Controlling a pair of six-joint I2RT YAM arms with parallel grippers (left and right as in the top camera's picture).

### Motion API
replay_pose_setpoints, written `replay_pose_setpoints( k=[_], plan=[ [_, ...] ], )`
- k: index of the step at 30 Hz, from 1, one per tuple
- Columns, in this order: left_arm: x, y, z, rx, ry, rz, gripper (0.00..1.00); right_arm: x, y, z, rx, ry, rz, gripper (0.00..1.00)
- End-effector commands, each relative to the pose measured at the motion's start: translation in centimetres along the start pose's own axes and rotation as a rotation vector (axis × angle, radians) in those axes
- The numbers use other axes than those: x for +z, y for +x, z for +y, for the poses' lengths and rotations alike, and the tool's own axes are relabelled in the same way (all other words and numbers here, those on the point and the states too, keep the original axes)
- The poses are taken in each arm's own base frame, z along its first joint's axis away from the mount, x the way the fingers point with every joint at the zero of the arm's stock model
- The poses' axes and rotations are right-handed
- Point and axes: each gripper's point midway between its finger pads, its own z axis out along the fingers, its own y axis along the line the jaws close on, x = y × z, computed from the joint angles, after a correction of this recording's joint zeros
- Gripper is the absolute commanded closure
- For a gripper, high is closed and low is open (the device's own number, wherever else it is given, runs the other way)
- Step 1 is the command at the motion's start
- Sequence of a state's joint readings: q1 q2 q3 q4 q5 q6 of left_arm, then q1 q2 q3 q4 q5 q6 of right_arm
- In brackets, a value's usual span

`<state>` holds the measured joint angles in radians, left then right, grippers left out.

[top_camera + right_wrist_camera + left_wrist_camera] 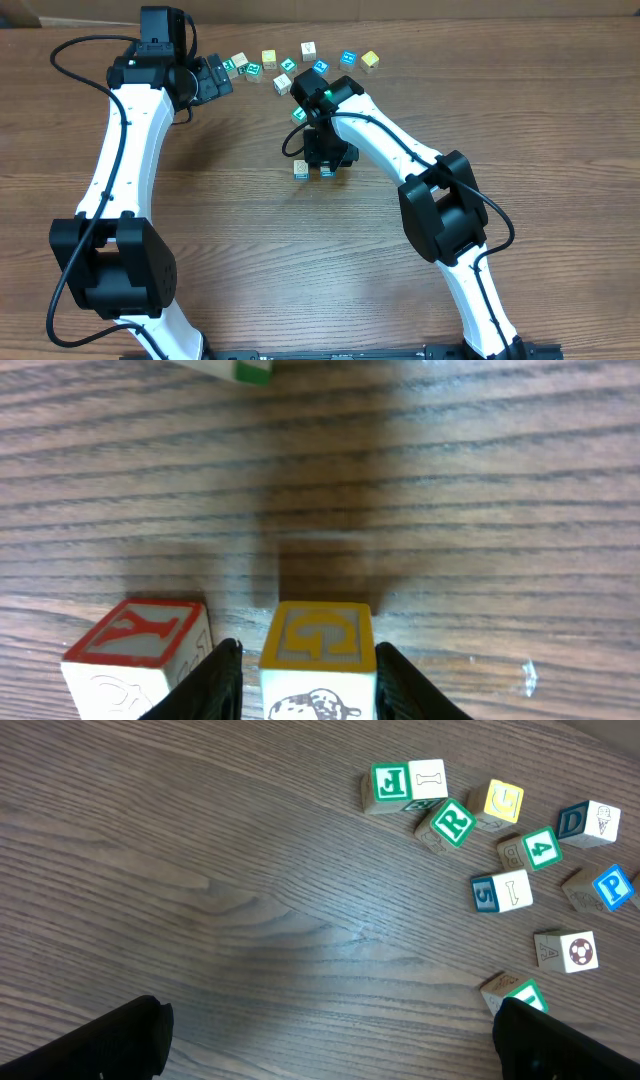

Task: Form a horizontal line
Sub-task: 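Carry the acorn block and set it right of the pretzel block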

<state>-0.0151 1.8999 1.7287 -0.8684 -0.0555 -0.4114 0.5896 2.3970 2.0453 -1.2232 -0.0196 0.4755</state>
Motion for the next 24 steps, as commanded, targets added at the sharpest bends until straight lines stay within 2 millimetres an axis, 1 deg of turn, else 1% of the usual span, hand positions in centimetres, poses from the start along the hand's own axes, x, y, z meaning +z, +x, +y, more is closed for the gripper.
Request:
replay_pose_setpoints(
  k=[1, 7, 12, 15, 18, 20, 24],
  plan=[
    [-0.4, -0.4, -0.1, 0.006, 0.009, -0.013, 0.01, -0.4, -0.2, 0.1, 0.005, -0.012, -0.011, 0.61],
    [-0.4, -0.4, -0.1, 0.006, 0.009, -0.013, 0.00, -0.4, -1.3, -0.1, 0.016, -0.020, -0.046, 0.61],
    [-0.4, -0.4, -0.1, 0.006, 0.009, -0.013, 0.00, -0.5, -2.2, -1.1, 0.037, -0.013, -0.068, 0.61],
    [-0.4, -0.4, -0.1, 0.006, 0.009, -0.013, 0.00, -0.5, -2.2, -1.5, 0.046, -0.009, -0.060, 0.61],
    [-0.4, -0.4, -0.1, 0.006, 0.009, -0.013, 0.00, -0.5, -1.8, -1.9, 0.050, 0.000, -0.039, 0.64],
    [-0.4, -0.4, -0.1, 0.006, 0.009, -0.013, 0.00, -0.4, -1.6, -2.0, 0.051, 0.004, -0.032, 0.66],
    [-0.4, -0.4, -0.1, 0.006, 0.009, -0.013, 0.00, -0.4, -1.5, -1.8, 0.051, -0.009, -0.023, 0.67]
  ],
)
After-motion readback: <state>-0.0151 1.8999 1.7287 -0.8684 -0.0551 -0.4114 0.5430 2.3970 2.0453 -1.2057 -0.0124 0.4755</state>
